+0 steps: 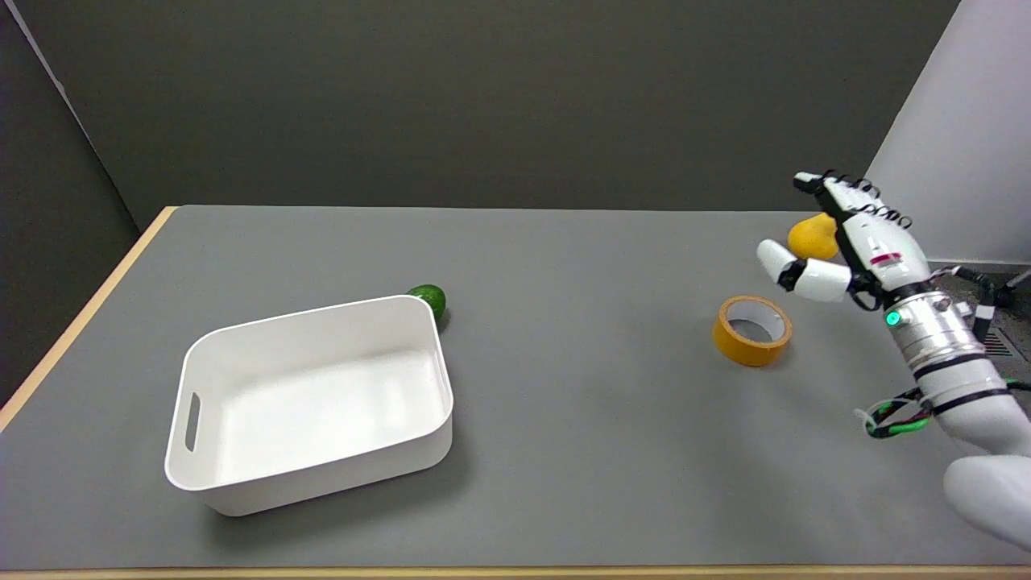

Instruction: Pick up yellow tape.

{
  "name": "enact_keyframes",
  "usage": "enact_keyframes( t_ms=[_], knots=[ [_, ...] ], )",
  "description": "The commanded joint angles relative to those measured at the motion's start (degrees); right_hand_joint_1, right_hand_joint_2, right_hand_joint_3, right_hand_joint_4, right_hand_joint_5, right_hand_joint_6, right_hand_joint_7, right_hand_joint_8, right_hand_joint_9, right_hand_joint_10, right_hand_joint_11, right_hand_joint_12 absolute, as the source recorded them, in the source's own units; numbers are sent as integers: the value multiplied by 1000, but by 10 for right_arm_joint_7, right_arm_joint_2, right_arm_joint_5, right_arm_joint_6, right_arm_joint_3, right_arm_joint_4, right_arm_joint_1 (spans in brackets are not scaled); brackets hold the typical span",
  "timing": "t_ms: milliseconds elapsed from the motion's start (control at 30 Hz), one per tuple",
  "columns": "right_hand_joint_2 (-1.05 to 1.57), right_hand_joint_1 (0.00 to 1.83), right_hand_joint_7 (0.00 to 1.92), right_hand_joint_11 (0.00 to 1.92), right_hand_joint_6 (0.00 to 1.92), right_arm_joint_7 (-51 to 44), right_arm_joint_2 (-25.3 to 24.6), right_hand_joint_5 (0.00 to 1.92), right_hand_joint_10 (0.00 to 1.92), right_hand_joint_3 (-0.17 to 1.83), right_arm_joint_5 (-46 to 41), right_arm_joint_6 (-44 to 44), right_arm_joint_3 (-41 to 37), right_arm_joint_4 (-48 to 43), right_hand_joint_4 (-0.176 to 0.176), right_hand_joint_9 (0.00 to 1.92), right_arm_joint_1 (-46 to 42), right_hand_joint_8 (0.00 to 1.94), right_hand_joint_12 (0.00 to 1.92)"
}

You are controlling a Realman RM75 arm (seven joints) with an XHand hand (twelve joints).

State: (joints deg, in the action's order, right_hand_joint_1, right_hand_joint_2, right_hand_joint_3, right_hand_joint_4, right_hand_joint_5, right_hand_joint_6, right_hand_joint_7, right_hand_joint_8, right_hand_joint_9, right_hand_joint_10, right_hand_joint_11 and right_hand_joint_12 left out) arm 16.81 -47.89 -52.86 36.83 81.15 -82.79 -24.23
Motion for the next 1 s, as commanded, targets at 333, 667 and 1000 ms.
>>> enact_keyframes(
  t_ms=[333, 667, 1000],
  knots=[
    [551, 209, 200, -1, 350, -184, -24, 176, 566, 766, 5, 49, 98, -112, 5, -1, -96, 283, 815],
    [534, 189, 218, -1, 365, -182, -16, 184, 617, 786, 47, 63, 90, -70, 13, 8, -92, 292, 951],
    [434, 198, 43, -1, 377, -182, 2, 73, 392, 867, 38, 49, 94, -14, 34, -1, -41, 142, 1019]
  ],
)
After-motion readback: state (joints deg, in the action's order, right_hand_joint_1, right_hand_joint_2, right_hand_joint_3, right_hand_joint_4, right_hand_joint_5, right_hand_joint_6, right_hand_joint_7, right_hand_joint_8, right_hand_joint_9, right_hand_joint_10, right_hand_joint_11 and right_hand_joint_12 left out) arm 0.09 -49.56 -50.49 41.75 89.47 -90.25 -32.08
